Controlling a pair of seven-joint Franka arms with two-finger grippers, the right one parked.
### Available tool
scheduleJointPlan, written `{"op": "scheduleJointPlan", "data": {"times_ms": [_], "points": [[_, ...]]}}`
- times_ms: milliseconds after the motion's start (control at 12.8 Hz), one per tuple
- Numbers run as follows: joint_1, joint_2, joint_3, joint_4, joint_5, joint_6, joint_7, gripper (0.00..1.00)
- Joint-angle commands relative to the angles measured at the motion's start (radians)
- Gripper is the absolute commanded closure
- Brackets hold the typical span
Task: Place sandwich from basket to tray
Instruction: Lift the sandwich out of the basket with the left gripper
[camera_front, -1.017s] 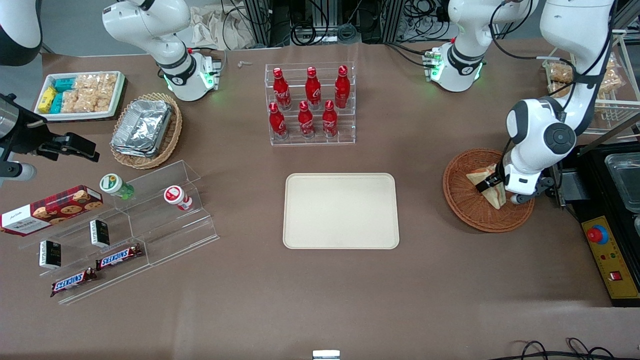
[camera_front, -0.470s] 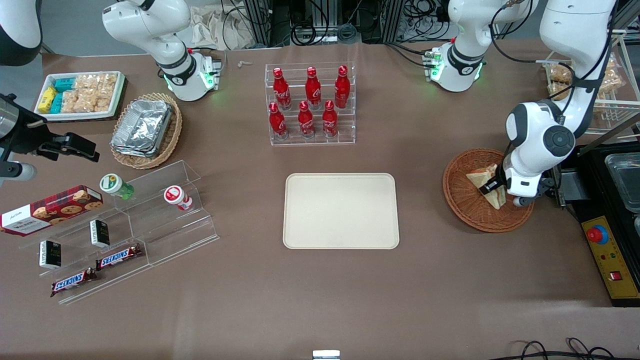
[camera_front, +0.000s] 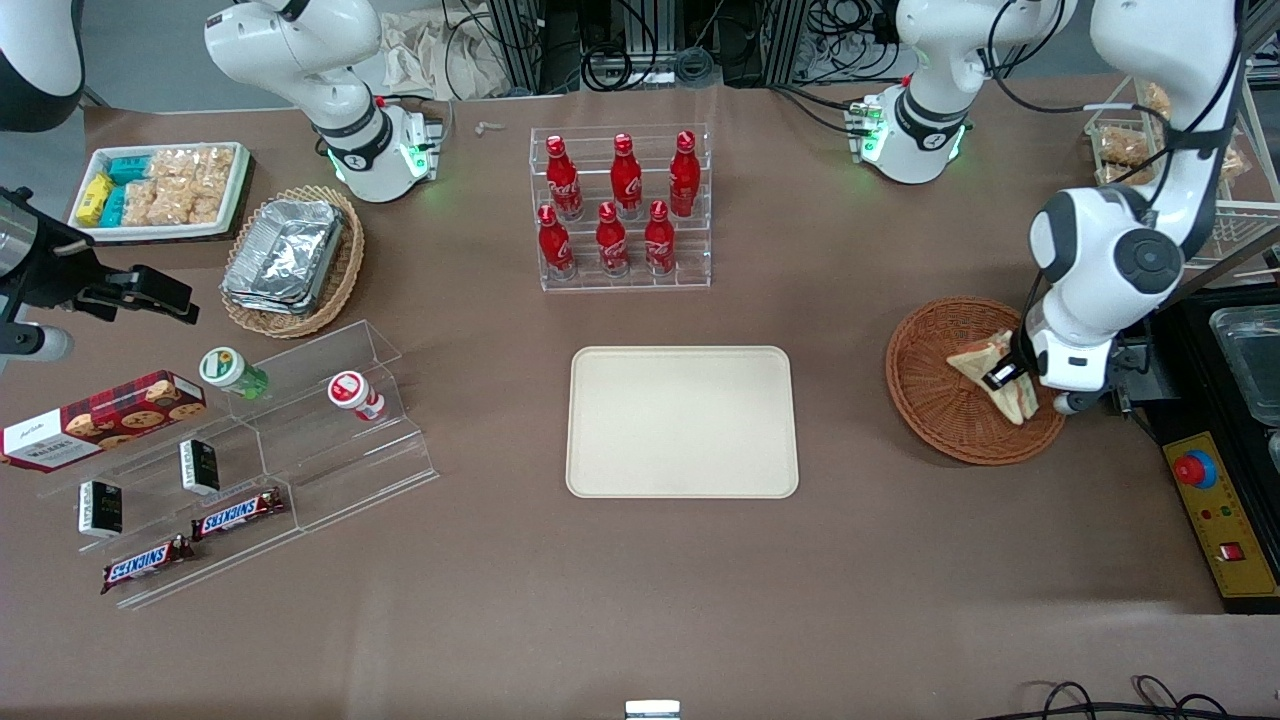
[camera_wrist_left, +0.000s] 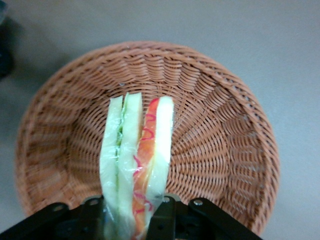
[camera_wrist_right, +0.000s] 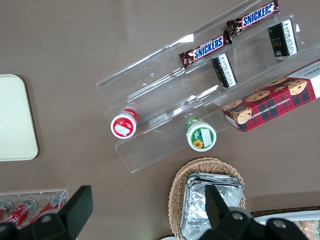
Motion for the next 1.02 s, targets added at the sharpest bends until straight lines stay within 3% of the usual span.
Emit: {"op": "scheduleJointPlan", "data": {"times_ms": [0,157,313,704,939], "points": [[-0.004,-0.039,-0.026,0.233,0.020,-0.360,0.009,1.00],[-0.004,-0.028,-0.074,0.432,0.007,-0.602,0.071,1.00],[-0.004,-0.031,-0.156,0.537,0.000,-0.710,0.089,1.00],[-0.004,0.047,-0.430,0.558,-0.022,-0.726,0.036,1.00],[-0.038,0.134,-0.497,0.553,-0.024,-0.663,-0.038,1.00]]}}
